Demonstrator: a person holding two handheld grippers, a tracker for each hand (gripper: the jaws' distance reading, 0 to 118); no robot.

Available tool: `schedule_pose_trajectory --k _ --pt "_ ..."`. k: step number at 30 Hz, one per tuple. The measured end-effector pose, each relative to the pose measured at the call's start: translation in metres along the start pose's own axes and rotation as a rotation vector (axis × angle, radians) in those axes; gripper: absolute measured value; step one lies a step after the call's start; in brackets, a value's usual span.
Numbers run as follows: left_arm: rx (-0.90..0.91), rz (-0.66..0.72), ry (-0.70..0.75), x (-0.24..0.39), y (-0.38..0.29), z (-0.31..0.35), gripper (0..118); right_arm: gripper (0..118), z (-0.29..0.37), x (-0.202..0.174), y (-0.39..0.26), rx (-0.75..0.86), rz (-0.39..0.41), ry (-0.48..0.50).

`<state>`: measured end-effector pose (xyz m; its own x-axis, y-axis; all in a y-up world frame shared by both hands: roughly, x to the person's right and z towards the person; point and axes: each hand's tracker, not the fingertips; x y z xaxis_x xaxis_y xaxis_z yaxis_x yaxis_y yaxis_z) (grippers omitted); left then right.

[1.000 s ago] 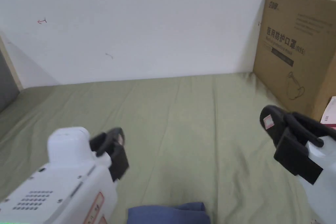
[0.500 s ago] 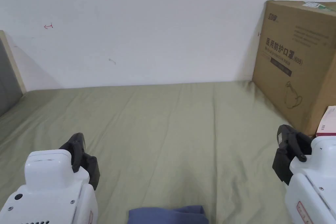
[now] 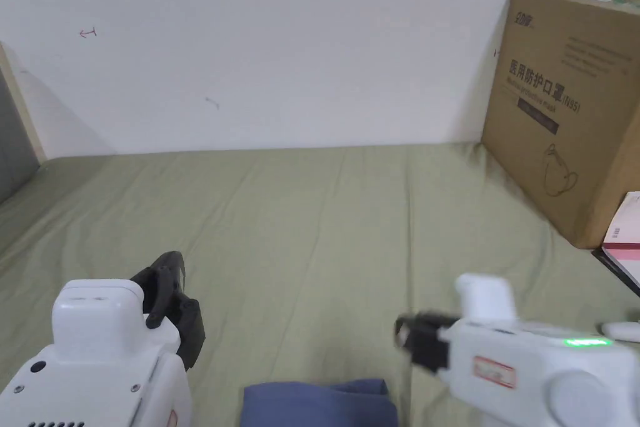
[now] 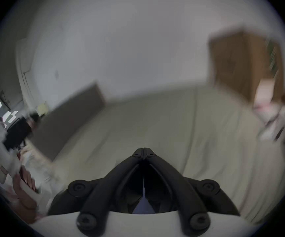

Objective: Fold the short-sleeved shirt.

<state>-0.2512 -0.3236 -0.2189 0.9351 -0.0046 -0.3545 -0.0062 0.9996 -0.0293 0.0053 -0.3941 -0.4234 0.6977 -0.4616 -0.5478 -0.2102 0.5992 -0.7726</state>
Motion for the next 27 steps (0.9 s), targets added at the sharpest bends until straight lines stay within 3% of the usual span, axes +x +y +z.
schedule_pose_trajectory --k 1,2,3,4,7,8,10,13,14,16,18,25,27 --pt "-0.015 -0.004 -0.004 -0.001 -0.003 0.0 0 0 -0.024 0.009 -0.007 -0.154 -0.049 0.025" --pt "-0.034 -0.012 -0.01 -0.002 -0.007 0.001 0 0 -0.048 0.022 -0.024 -0.237 -0.159 0.073" --pt "-0.056 -0.014 -0.019 -0.005 -0.011 0.001 0 0 -0.063 0.029 -0.038 -0.256 -0.199 0.09" --pt "-0.076 -0.014 -0.028 -0.008 -0.014 0.0 0 0 -0.072 0.035 -0.047 -0.266 -0.207 0.089" --pt "-0.188 0.036 -0.137 -0.025 -0.029 -0.007 0 0 -0.085 0.045 -0.068 -0.319 -0.101 -0.087" --pt "-0.248 0.093 -0.227 -0.033 -0.036 -0.014 0 0 -0.089 0.053 -0.072 -0.336 -0.101 -0.074" --pt "-0.371 0.157 -0.266 -0.045 -0.051 -0.029 0 0 -0.087 0.066 -0.07 -0.297 -0.198 0.029" --pt "-0.608 0.358 -0.377 -0.068 -0.088 -0.059 1 0 -0.084 0.074 -0.068 -0.317 -0.247 0.026" --pt "-0.679 0.494 -0.455 -0.078 -0.105 -0.072 8 0 -0.084 0.074 -0.069 -0.317 -0.24 0.029" --pt "-0.778 0.748 -0.577 -0.097 -0.139 -0.089 64 0 -0.083 0.071 -0.069 -0.318 -0.224 0.037" --pt "-0.874 0.858 -0.626 -0.106 -0.174 -0.105 118 0 -0.083 0.072 -0.069 -0.32 -0.215 0.042" --pt "-1.109 1.111 -0.801 -0.099 -0.254 -0.145 118 0 -0.085 0.077 -0.068 -0.335 -0.238 0.057" --pt "-1.092 1.227 -0.937 -0.078 -0.267 -0.151 118 0 -0.087 0.08 -0.069 -0.337 -0.25 0.065"
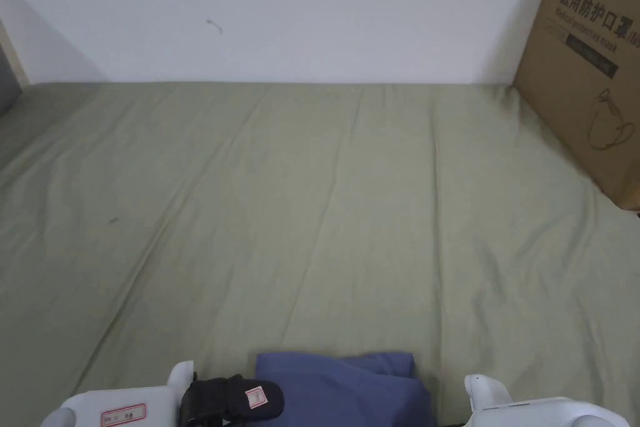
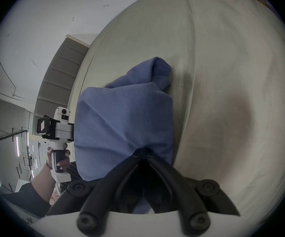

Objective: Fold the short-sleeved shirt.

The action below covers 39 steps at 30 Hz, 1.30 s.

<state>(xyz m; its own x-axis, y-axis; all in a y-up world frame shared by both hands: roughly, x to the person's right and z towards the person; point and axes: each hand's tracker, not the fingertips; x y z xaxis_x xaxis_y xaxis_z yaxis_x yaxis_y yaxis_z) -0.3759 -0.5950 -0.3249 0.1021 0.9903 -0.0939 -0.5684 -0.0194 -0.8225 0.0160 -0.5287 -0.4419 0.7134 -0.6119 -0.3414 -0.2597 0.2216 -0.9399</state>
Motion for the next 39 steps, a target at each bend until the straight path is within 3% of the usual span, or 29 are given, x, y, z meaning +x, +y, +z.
schedule_pose_trajectory --k 2,3,5,6,8,9,10,12,16,19,21,23,27,30,33,36,37,38,39 --pt "-0.062 0.041 -0.131 -0.004 0.0 -0.024 118 0 -0.001 0.002 0.001 -0.004 -0.017 0.009" --pt "-0.094 0.071 -0.103 -0.01 0.0 -0.033 118 0 -0.001 0.003 0.001 -0.006 -0.026 0.012" --pt "-0.055 0.0 -0.031 -0.01 0.004 -0.036 115 0 -0.001 0.004 0.002 -0.009 -0.037 0.016" --pt "-0.044 -0.02 0.002 -0.009 0.006 -0.033 96 0 -0.001 0.004 0.002 -0.009 -0.038 0.016" --pt "-0.035 -0.081 0.269 -0.017 0.007 -0.027 21 0 -0.001 0.005 0.001 -0.007 -0.039 0.02" --pt "-0.04 -0.072 0.246 -0.024 0.005 -0.028 20 0 -0.002 0.007 0.001 -0.011 -0.048 0.048" --pt "-0.006 -0.047 0.114 -0.017 0.003 -0.026 20 0 -0.002 0.008 0.0 -0.011 -0.057 0.046" --pt "-0.014 -0.115 0.27 0.002 -0.016 -0.03 20 0 -0.001 0.009 0.0 -0.003 -0.085 0.049" --pt "0.037 -0.198 0.292 0.036 -0.021 -0.02 21 0 0.015 -0.008 -0.004 0.064 -0.023 0.001" --pt "0.111 -0.362 0.344 0.091 -0.028 0.014 21 0 0.041 -0.027 -0.007 0.103 -0.018 -0.006" --pt "0.19 -0.468 0.477 0.121 -0.024 0.058 21 0 0.065 -0.039 -0.009 0.144 -0.043 0.078" --pt "0.231 -0.413 0.513 0.13 -0.007 0.108 21 0 0.084 -0.049 -0.01 0.162 -0.027 0.105" --pt "0.259 -0.445 0.876 0.151 0.014 0.197 21 0 0.111 -0.069 -0.011 0.218 0.065 0.018" --pt "0.262 -0.373 1.128 0.153 0.032 0.251 21 0 0.118 -0.079 -0.011 0.237 0.107 -0.049" --pt "0.308 -0.387 1.401 0.142 0.065 0.299 21 0 0.117 -0.075 -0.009 0.223 0.086 -0.058" --pt "0.243 -0.463 1.734 0.13 0.083 0.316 22 0 0.112 -0.071 -0.007 0.212 0.036 -0.055" --pt "0.225 -0.459 1.769 0.125 0.088 0.324 28 0 0.111 -0.07 -0.006 0.21 0.024 -0.052" --pt "0.235 -0.426 1.749 0.122 0.091 0.334 46 0 0.11 -0.07 -0.006 0.209 0.015 -0.05" --pt "0.252 -0.411 1.739 0.125 0.084 0.337 87 0 0.109 -0.071 -0.006 0.209 0.011 -0.051"
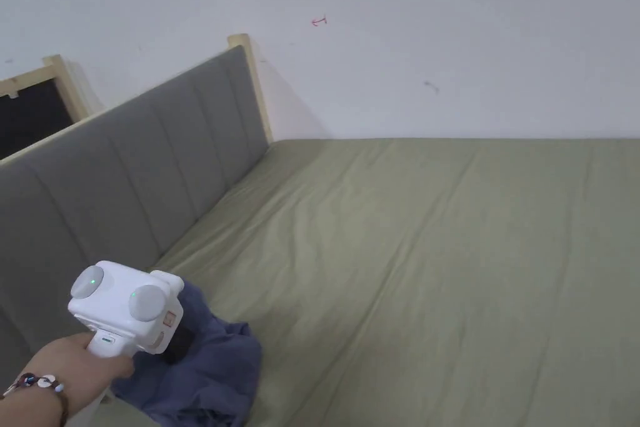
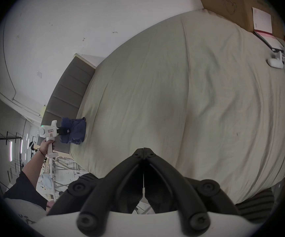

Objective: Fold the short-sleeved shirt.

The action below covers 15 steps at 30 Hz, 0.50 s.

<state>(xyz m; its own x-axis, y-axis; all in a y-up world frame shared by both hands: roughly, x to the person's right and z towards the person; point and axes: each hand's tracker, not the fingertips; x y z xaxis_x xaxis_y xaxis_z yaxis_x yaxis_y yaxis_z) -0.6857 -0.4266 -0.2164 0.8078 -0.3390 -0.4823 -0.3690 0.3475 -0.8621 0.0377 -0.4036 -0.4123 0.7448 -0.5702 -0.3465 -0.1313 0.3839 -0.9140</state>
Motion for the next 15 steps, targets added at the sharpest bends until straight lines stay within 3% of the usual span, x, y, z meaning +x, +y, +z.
schedule_pose_trajectory --k 1,2,5,9,14,15 --pt "0.009 0.028 0.003 -0.007 -0.001 0.001 107 0 -0.001 -0.001 0.001 -0.002 0.002 -0.003" --pt "0.037 0.054 0.003 -0.016 -0.001 0.005 111 0 -0.001 -0.003 0.001 -0.003 0.009 -0.008" --pt "0.174 0.133 0.047 -0.033 -0.005 0.033 109 0 0.0 -0.007 0.004 0.003 0.035 -0.016" --pt "0.257 0.192 -0.047 -0.028 -0.02 0.072 109 0 -0.001 -0.009 0.01 0.019 0.041 -0.015" --pt "0.188 0.192 -0.212 0.018 -0.043 0.086 109 0 0.005 -0.015 0.015 0.057 0.091 -0.034" --pt "0.157 0.208 -0.254 0.032 -0.048 0.086 102 0 0.007 -0.016 0.016 0.065 0.101 -0.039"
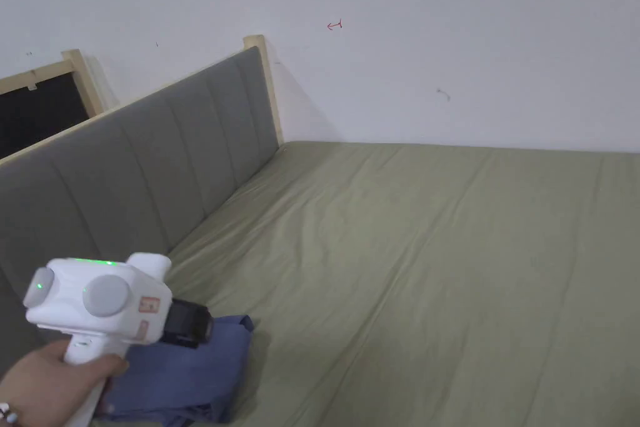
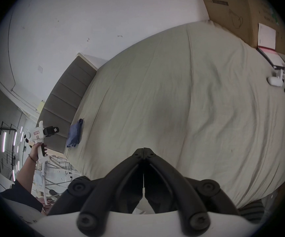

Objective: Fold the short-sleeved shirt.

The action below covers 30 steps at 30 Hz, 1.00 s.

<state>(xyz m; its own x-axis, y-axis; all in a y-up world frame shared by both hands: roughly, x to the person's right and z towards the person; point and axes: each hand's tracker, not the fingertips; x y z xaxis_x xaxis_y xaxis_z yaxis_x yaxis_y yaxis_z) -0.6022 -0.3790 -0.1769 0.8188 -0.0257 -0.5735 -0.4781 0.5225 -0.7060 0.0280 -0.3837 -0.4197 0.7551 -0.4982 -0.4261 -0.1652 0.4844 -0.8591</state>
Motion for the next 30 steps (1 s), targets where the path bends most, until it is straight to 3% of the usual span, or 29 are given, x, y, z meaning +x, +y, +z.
schedule_pose_trajectory --k 1,3,4,5,6,9,13,18,22,26,30 --pt "-0.04 0.021 -0.052 0.007 -0.005 -0.008 85 0 0.001 -0.001 0.001 0.005 0.007 -0.004" --pt "-0.064 0.051 -0.162 0.038 -0.025 -0.013 29 0 0.003 -0.001 0.003 0.011 0.013 -0.01" --pt "-0.071 0.054 -0.213 0.057 -0.035 -0.016 16 0 0.003 -0.002 0.005 0.011 0.014 -0.017" --pt "-0.066 0.058 -0.255 0.068 -0.04 -0.028 16 0 0.003 -0.002 0.006 0.007 0.012 -0.03" --pt "-0.036 0.052 -0.288 0.088 -0.048 -0.029 0 0 0.004 -0.002 0.007 -0.002 0.007 -0.052" --pt "0.047 0.023 -0.418 0.157 -0.063 -0.013 0 0 0.007 -0.003 0.009 -0.015 0.02 -0.104" --pt "0.32 -0.004 -0.453 0.242 -0.06 0.038 0 0 0.025 -0.012 0.014 0.089 0.082 -0.162" --pt "0.706 0.024 -0.429 0.301 -0.045 0.11 0 0 0.066 -0.035 0.021 0.413 0.176 -0.192" --pt "0.991 0.02 -0.319 0.32 -0.042 0.155 0 0 0.09 -0.047 0.025 0.709 0.248 -0.209" --pt "1.156 0.039 -0.22 0.329 -0.048 0.175 0 0 0.107 -0.057 0.02 1.009 0.323 -0.248" --pt "1.192 0.032 -0.127 0.332 -0.048 0.181 0 2 0.114 -0.065 0.015 1.162 0.366 -0.273"
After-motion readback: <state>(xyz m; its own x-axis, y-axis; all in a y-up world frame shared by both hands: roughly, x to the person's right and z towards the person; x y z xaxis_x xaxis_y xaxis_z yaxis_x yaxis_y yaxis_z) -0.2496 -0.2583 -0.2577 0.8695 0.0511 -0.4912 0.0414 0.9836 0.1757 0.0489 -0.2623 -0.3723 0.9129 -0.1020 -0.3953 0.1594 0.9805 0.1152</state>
